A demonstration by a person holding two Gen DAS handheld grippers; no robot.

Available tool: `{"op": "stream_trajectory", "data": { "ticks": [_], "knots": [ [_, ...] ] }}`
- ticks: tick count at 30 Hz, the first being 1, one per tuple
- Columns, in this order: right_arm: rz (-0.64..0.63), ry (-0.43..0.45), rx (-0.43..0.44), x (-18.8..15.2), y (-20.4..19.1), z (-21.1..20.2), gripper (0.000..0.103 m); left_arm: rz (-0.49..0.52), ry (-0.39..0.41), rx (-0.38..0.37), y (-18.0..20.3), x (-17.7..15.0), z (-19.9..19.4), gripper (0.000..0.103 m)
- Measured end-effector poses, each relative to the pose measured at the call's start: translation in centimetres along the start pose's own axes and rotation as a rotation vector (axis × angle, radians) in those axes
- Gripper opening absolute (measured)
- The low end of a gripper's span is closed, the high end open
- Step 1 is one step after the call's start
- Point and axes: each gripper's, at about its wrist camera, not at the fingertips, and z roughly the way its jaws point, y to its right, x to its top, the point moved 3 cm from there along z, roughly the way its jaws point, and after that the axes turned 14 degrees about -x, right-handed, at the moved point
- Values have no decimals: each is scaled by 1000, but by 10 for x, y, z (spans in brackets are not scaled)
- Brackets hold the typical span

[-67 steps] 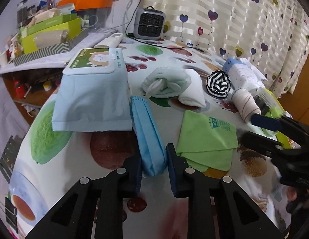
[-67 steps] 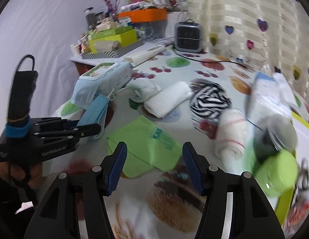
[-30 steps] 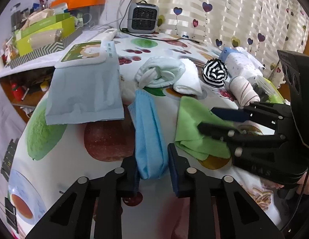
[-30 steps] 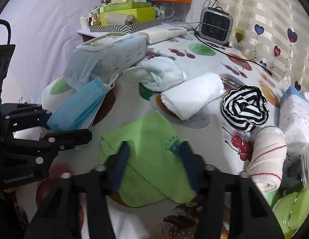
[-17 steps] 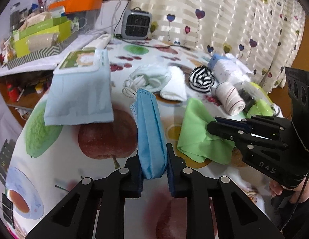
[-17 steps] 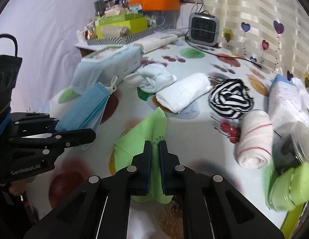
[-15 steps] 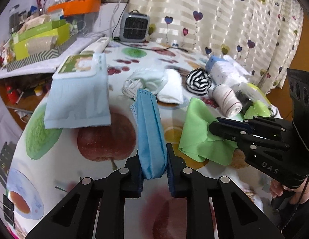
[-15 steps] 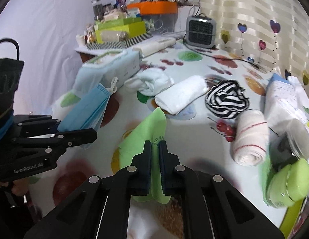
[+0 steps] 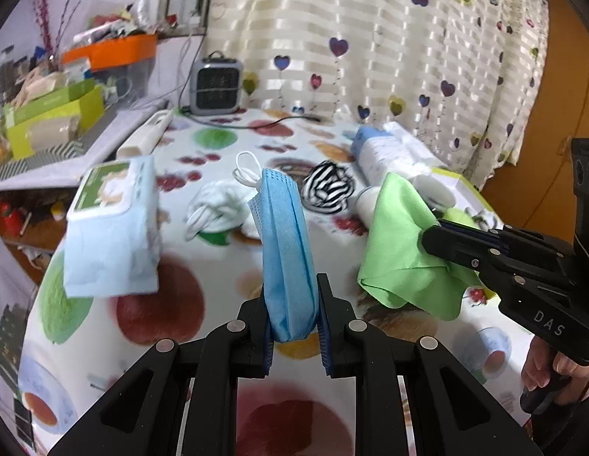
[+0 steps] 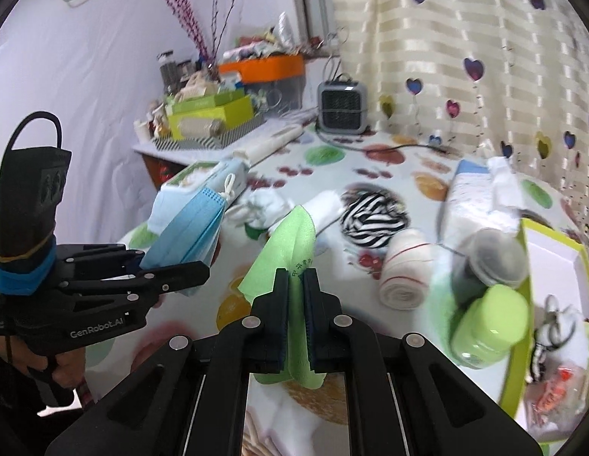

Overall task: Organize soft objects
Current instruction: 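Carry the green cloth and blue mask with both tools over the tray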

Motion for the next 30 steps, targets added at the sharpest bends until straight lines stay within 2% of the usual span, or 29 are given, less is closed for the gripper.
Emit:
{"op": "stream_trajectory", "data": {
  "ticks": [13, 30],
  "knots": [
    [97, 80, -85, 5, 48, -42, 8, 78, 27, -73, 45, 25, 7, 18],
    [240, 112, -258, -5, 132, -74, 8, 162, 14, -168, 90, 49, 37, 18]
  ]
}}
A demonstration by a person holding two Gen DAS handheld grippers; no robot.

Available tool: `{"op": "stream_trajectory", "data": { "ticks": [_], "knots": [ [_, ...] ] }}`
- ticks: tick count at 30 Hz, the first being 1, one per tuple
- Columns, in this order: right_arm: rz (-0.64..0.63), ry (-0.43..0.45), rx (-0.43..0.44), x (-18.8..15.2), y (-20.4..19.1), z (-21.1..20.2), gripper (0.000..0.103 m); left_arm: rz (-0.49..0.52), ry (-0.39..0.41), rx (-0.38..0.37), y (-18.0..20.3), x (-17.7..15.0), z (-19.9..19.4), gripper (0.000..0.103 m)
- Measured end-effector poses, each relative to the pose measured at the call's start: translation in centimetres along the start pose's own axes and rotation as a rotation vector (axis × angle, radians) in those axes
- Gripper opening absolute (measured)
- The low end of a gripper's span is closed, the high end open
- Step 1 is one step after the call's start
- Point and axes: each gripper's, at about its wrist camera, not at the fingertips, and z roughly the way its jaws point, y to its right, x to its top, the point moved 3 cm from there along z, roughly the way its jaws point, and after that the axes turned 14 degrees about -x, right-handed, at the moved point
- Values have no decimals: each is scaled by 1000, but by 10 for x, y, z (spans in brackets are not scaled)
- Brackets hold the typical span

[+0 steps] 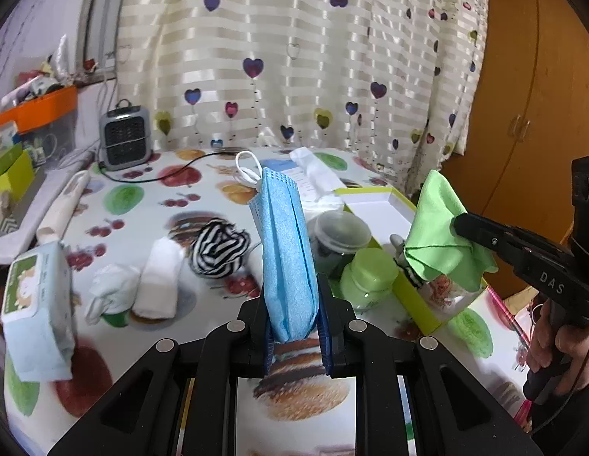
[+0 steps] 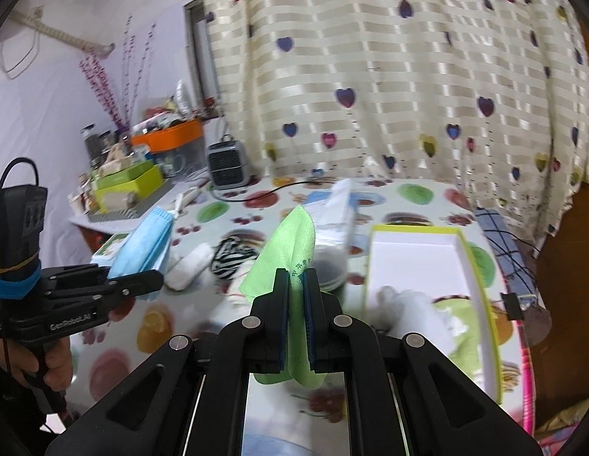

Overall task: Organize soft objects
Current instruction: 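Carry the green cloth and blue mask with both tools over the tray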

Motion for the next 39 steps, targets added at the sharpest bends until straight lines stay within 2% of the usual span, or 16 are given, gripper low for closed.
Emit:
{"op": "stream_trajectory", "data": {
  "ticks": [16, 25, 39],
  "knots": [
    [87, 5, -156, 14, 74, 19, 8, 76, 3, -63, 27, 33, 32, 18],
    [146, -51, -208, 11, 110, 50, 8, 83, -10, -79, 30, 43, 48, 18],
    [206, -209, -167, -13, 131, 113, 10, 123, -44, -120, 50, 55, 78, 18]
  ]
}}
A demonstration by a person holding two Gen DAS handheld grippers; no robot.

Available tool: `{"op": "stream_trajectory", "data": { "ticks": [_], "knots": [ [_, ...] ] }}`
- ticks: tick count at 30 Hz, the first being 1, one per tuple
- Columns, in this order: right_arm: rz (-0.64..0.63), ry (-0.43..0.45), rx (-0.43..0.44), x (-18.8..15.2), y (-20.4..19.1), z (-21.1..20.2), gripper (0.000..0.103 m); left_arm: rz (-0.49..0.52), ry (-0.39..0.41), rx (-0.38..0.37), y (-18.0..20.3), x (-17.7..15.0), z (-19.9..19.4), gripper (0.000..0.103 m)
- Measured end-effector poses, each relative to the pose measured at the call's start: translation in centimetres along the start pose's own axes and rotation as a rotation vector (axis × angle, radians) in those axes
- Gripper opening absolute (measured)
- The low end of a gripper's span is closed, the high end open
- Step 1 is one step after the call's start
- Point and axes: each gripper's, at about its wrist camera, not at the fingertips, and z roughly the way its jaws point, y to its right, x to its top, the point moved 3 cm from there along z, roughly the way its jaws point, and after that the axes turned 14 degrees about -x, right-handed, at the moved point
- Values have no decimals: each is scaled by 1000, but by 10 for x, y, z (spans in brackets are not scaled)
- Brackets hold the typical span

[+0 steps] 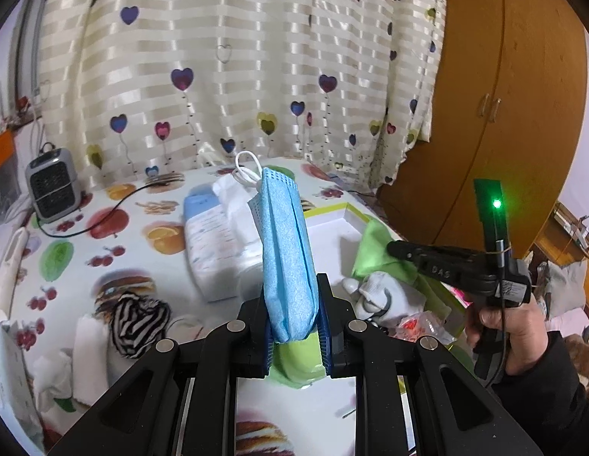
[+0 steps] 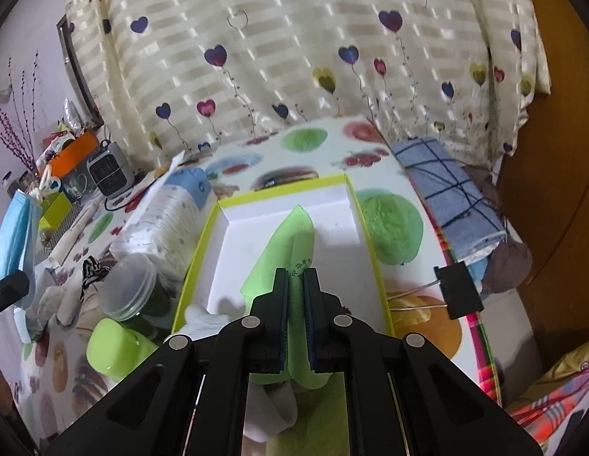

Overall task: Organize soft objects
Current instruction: 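Carry the green cloth and blue mask with both tools over the tray, then open both tools to drop the cloth and mask into the tray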

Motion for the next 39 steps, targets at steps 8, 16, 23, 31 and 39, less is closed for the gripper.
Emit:
{"op": "stream_trajectory", "data": {
  "ticks": [8, 16, 23, 31, 39],
  "knots": [
    [9, 60, -21, -3, 8, -17, 50, 24, -38, -56, 17, 8, 29, 18],
    [32, 70, -6, -15, 9, -36, 50, 41, -117, -98, 32, 11, 74, 18],
    [47, 74, 14, -20, 9, -45, 50, 37, -168, -107, 35, 16, 107, 18],
    [52, 85, 18, -23, 12, -51, 50, 15, -192, -155, 33, 21, 130, 41],
    [65, 104, 33, -24, 10, -59, 50, 10, -167, -160, 32, 23, 114, 43]
  ]
}}
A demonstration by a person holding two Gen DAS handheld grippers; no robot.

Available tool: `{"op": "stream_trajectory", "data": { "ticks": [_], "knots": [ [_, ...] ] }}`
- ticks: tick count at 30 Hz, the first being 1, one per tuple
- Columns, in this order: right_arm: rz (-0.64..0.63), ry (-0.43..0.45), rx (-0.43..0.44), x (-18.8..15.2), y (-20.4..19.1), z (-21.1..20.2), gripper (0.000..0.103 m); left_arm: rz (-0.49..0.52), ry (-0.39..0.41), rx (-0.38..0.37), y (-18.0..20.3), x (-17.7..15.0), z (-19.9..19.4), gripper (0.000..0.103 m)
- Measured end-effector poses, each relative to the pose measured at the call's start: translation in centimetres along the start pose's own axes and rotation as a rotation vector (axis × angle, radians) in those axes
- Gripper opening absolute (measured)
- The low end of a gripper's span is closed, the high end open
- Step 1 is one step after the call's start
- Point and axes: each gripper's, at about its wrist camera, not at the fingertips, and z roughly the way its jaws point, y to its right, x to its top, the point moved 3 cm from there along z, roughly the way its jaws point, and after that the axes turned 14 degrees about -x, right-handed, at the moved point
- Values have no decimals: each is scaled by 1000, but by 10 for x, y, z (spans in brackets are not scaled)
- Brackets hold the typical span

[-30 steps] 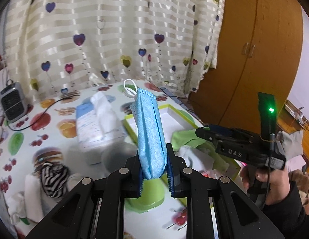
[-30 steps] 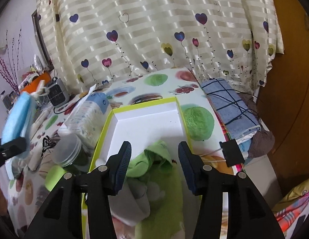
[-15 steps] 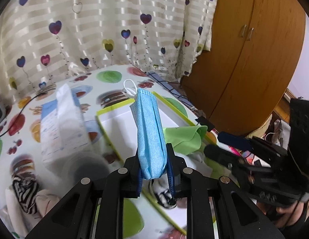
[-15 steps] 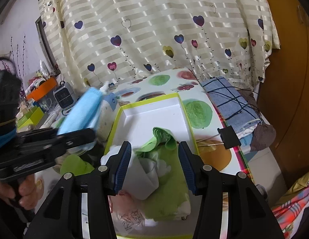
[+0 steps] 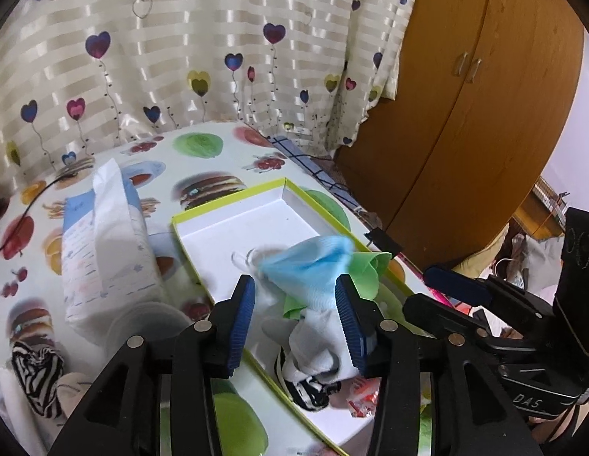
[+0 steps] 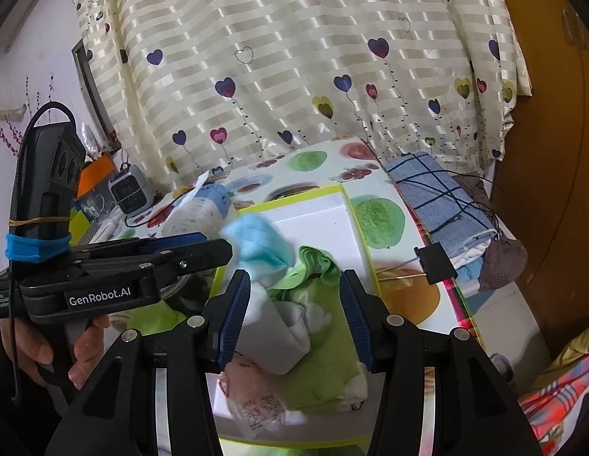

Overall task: Organize soft objects
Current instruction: 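Open both tools to drop the cloth and mask into the tray, then move both open tools back toward the bandage roll and white towel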

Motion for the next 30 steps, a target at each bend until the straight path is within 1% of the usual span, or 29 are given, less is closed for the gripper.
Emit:
{"op": "stream_trajectory", "data": {
  "ticks": [8, 16, 21, 25, 30],
  "knots": [
    [-10, 15, 18, -2, -8, -14, 50, 12, 20, 14, 10, -12, -23, 43],
    [-20, 39, 37, -4, -18, -32, 50, 18, 71, 28, 22, -26, -57, 43],
    [-63, 61, 59, -7, -34, -46, 52, 12, 93, 59, 25, -39, -76, 43],
    [-89, 62, 76, -11, -47, -53, 53, -1, 111, 92, 23, -50, -93, 43],
    [-105, 65, 91, -14, -60, -60, 53, -28, 126, 116, 17, -60, -108, 43]
  ]
}}
